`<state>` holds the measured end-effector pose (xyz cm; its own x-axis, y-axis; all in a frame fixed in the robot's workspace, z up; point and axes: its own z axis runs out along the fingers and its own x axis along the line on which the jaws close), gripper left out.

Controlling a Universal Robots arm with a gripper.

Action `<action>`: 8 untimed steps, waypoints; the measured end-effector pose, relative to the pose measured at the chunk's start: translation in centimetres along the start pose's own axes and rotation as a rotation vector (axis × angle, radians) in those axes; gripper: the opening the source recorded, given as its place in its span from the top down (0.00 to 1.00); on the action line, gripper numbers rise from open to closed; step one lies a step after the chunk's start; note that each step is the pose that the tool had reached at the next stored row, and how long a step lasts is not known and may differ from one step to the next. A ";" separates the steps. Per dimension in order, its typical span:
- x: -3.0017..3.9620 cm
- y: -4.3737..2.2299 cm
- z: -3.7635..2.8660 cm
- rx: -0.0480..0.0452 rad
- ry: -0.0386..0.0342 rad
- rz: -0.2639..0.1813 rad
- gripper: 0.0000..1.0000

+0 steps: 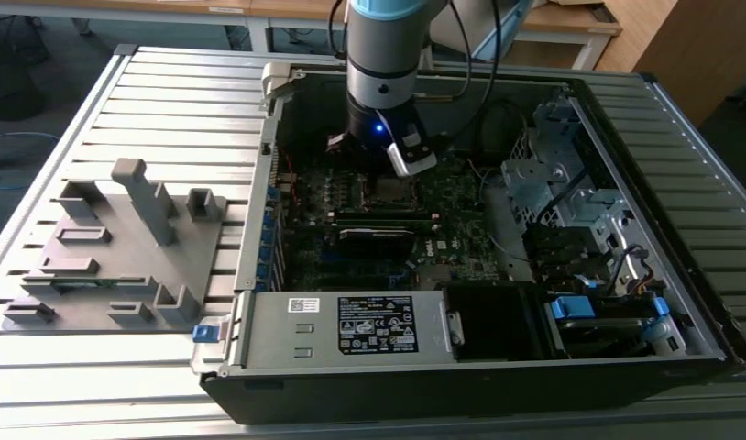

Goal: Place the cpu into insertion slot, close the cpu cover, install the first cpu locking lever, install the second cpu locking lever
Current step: 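Close the cpu cover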

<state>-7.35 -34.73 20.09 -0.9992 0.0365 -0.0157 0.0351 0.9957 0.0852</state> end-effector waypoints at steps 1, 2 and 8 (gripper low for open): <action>0.01 -0.03 0.12 0.0000 0.0000 0.000 0.90; 0.02 -0.04 0.18 0.0002 0.0001 0.000 0.90; 0.04 -0.07 0.37 0.0010 0.0005 0.000 0.90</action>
<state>-7.39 -34.77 19.71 -0.9992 0.0366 -0.0152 0.0352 0.9958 0.0842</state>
